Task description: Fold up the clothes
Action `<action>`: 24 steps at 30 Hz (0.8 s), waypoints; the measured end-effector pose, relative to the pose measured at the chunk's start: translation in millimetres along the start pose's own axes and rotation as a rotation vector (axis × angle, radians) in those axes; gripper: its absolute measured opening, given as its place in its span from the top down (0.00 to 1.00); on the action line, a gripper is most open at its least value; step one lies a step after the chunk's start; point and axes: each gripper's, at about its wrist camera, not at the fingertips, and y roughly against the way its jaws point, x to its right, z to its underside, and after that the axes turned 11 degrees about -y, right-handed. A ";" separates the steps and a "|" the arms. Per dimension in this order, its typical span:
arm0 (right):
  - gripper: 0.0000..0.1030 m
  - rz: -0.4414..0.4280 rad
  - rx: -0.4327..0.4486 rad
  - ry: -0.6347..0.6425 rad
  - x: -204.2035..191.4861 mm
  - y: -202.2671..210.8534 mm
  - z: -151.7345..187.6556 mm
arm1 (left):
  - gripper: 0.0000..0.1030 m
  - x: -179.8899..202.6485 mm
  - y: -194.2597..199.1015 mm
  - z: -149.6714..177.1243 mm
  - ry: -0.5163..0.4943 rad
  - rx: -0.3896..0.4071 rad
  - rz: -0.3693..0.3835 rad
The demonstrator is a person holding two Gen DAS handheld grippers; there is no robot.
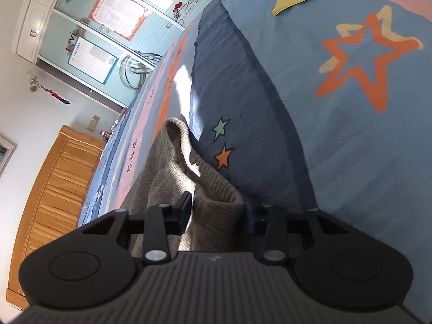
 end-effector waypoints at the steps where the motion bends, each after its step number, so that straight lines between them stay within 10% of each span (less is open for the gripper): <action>1: 0.62 -0.001 0.001 0.002 2.2 0.6 0.9 | 0.01 0.2 -0.1 -0.1 -0.001 -0.001 0.000; 8: 0.86 0.056 0.014 0.178 -19.8 -1.0 18.9 | 0.01 -1.7 1.7 -1.2 0.004 -0.008 0.008; 17: 0.87 0.171 0.161 0.350 -97.7 37.0 49.9 | 0.01 -2.4 6.2 -6.0 -0.019 -0.047 0.049; 24: 0.87 0.382 0.151 0.328 -44.0 19.3 34.5 | 0.01 -5.1 3.0 -9.1 -0.069 -0.094 0.093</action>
